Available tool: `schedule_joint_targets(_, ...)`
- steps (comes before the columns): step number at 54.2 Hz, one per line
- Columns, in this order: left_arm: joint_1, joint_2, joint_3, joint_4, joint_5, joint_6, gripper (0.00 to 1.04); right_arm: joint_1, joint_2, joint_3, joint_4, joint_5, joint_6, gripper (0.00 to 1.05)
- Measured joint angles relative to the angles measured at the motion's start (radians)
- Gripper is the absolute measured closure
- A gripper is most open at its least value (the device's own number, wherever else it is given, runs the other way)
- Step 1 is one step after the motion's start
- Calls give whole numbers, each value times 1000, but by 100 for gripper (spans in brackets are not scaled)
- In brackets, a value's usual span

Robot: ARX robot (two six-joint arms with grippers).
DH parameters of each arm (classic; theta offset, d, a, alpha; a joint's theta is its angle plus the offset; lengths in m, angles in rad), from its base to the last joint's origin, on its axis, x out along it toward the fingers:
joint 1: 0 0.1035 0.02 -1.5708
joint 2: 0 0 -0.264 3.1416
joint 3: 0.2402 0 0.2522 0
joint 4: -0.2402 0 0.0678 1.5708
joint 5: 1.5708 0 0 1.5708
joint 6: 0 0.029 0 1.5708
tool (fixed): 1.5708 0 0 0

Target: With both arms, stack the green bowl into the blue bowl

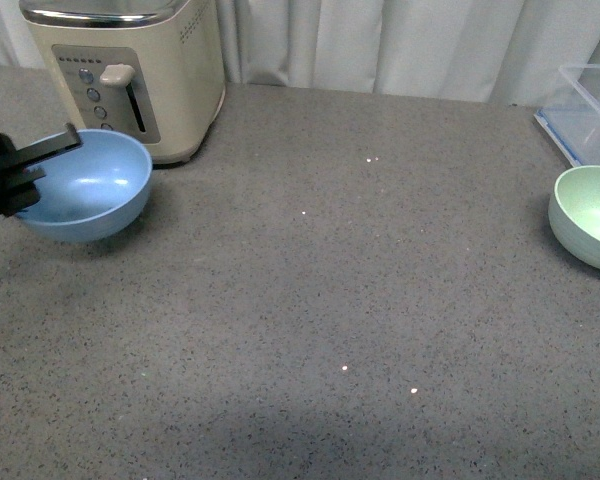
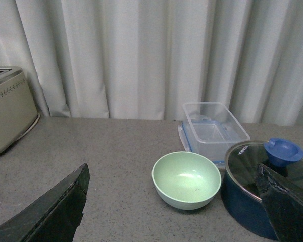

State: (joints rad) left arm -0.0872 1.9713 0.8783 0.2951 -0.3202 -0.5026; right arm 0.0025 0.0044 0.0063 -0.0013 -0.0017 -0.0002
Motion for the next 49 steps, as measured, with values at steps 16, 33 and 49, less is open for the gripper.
schedule_joint_targets(16, -366, 66, 177, -117, 24, -157, 101, 0, 0, 0, 0, 0, 0, 9)
schedule_joint_targets(33, -537, 157, 237, -127, -12, -179, 101, 0, 0, 0, 0, 1, 0, 9)
schedule_joint_targets(49, -543, 199, 237, -113, -44, -137, 101, 0, 0, 0, 0, 1, 0, 9)
